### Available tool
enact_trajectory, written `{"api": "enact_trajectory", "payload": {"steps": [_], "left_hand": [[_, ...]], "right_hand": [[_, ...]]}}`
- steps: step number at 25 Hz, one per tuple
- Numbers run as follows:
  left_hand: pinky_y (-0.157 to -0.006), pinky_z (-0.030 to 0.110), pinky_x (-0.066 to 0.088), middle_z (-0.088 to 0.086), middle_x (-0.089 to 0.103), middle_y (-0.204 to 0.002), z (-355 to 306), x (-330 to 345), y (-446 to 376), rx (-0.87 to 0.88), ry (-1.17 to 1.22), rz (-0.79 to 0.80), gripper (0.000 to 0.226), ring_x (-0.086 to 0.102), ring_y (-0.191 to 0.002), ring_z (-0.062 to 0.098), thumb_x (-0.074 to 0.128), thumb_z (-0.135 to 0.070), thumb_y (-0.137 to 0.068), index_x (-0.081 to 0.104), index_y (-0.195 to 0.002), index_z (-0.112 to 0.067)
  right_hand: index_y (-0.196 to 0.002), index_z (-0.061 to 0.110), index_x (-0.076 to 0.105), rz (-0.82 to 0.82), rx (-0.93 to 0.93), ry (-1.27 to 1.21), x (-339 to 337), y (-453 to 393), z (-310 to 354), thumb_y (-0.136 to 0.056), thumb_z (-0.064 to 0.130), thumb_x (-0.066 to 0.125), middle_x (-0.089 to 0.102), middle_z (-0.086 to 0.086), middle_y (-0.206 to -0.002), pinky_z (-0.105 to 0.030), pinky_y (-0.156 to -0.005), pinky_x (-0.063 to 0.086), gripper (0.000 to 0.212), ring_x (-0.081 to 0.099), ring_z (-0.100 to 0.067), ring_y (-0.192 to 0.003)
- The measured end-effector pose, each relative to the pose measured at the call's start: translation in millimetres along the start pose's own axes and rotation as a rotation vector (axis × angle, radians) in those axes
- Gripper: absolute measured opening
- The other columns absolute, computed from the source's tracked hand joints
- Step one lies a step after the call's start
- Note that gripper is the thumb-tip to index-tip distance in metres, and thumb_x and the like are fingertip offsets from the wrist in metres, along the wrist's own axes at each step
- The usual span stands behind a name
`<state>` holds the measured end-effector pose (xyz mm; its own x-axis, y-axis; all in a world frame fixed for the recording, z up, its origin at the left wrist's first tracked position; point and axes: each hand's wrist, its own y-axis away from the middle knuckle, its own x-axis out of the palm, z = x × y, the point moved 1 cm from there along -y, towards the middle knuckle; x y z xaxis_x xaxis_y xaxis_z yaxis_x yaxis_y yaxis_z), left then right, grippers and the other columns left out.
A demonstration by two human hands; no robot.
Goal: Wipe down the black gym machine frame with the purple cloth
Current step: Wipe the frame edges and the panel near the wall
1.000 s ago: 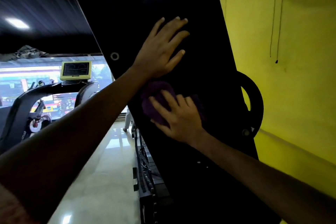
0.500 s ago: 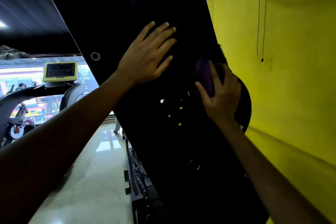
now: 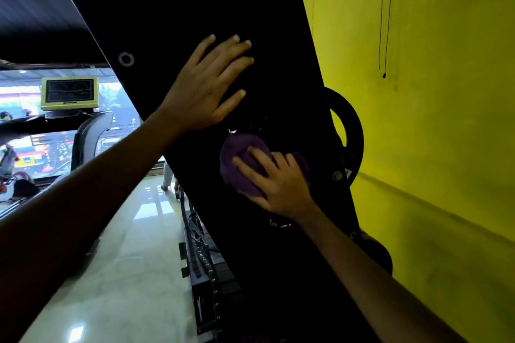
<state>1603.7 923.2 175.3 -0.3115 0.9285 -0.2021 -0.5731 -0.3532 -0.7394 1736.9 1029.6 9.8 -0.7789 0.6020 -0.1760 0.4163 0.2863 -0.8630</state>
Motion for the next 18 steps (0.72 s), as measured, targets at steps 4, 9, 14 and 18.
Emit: {"api": "enact_trajectory", "payload": {"steps": [4,9,14,18], "left_hand": [[-0.115,0.044,0.014,0.017,0.045,-0.143,-4.4,1.3,35.6,-0.008,-0.029,0.06,0.047,0.033,-0.138,0.029,0.038,-0.035,-0.098,0.049,-0.131,-0.003],[-0.115,0.046,0.02,0.018,0.045,-0.143,-7.6,7.6,39.0,0.041,-0.129,0.055,0.044,0.036,-0.137,0.032,0.036,-0.032,-0.101,0.049,-0.131,-0.002],[-0.113,0.045,0.019,0.018,0.047,-0.142,-9.9,3.2,39.3,0.01,-0.105,-0.021,0.036,0.039,-0.135,0.032,0.043,-0.015,-0.094,0.05,-0.127,0.0],[-0.112,0.043,0.019,0.019,0.05,-0.138,-10.7,-4.0,37.8,-0.102,0.004,-0.078,0.033,0.04,-0.133,0.031,0.047,-0.008,-0.089,0.053,-0.12,0.0]], "right_hand": [[-0.134,0.022,0.042,-0.051,0.132,0.077,3.9,39.2,-52.7,-0.095,0.056,0.035,0.041,-0.009,-0.132,-0.036,-0.069,0.041,0.052,0.057,-0.034,-0.082],[-0.132,0.011,0.054,-0.351,1.2,-0.021,5.4,2.1,-24.2,-0.091,0.052,0.046,0.054,-0.018,-0.126,-0.04,-0.085,0.041,0.058,0.052,-0.033,-0.108],[-0.136,0.014,0.05,-0.276,0.99,-0.039,6.0,-36.3,42.5,-0.092,0.051,0.043,0.05,-0.018,-0.129,-0.037,-0.078,0.035,0.058,0.045,-0.029,-0.102],[-0.138,0.023,0.039,-0.002,0.297,0.006,10.9,5.6,68.8,-0.093,0.054,0.04,0.039,-0.011,-0.133,-0.036,-0.068,0.035,0.054,0.045,-0.029,-0.087]]}}
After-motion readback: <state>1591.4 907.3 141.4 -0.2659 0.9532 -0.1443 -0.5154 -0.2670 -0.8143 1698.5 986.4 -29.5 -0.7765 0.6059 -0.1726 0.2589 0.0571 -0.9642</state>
